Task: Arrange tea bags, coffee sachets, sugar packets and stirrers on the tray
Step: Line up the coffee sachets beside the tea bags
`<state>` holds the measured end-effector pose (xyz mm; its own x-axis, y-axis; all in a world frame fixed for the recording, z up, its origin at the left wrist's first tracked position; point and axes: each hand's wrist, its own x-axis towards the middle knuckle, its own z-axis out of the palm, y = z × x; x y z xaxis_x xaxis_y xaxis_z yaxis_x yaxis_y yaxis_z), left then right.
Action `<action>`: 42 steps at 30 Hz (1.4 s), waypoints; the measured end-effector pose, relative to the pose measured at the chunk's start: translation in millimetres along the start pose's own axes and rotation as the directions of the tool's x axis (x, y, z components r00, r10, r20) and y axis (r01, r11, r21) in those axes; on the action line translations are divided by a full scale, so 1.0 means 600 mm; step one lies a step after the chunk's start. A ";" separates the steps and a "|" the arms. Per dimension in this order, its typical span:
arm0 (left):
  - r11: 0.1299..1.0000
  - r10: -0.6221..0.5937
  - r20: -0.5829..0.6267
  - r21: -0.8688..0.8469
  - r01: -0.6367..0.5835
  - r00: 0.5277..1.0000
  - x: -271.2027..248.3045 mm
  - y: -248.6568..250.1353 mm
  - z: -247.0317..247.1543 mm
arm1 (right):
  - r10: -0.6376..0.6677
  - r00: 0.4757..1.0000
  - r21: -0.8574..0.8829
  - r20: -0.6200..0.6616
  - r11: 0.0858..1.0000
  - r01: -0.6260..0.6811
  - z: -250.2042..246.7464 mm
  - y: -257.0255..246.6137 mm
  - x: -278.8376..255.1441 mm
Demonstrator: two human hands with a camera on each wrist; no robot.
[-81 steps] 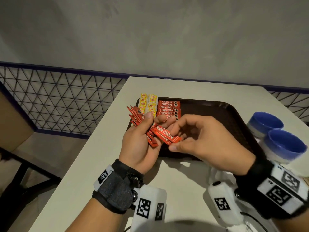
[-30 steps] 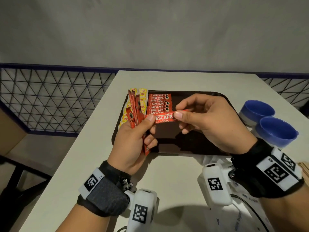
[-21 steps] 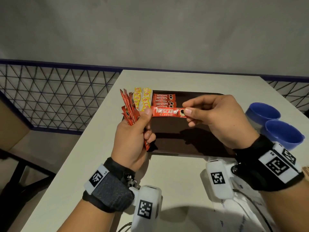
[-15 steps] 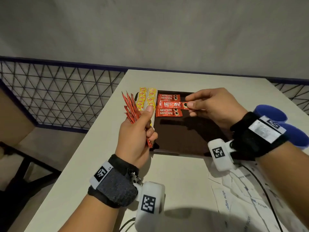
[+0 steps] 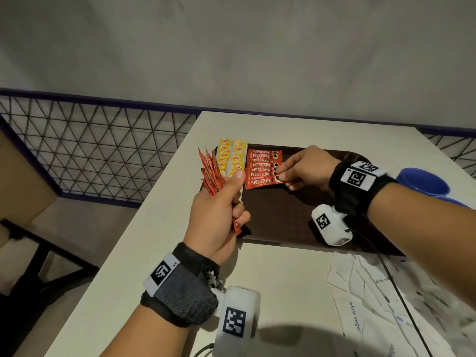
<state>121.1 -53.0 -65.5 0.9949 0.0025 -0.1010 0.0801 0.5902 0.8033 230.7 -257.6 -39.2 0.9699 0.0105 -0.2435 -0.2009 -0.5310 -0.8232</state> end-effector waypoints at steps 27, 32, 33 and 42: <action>0.999 -0.025 0.018 -0.020 0.026 1.000 -0.001 0.002 0.000 | 0.074 0.997 -0.266 0.008 0.962 -0.069 0.006 -0.025 0.003; 0.999 -0.040 0.009 -0.022 0.040 0.999 -0.003 0.005 0.003 | 0.080 0.997 -0.271 0.001 0.959 -0.077 0.006 -0.028 -0.001; 0.999 -0.045 0.005 -0.026 0.046 0.999 -0.003 0.006 0.003 | 0.081 0.997 -0.270 0.001 0.960 -0.078 0.006 -0.029 -0.001; 0.976 -0.125 0.010 -0.176 0.125 0.992 -0.011 0.016 0.007 | 0.043 0.997 -0.297 -0.059 0.953 -0.058 -0.008 -0.035 -0.014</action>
<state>115.3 -50.8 -54.6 0.9777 -0.0794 -0.1946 0.1914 0.7187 0.6685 227.6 -250.4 -17.3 0.9668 -0.0620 -0.2480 -0.2072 -0.7583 -0.6181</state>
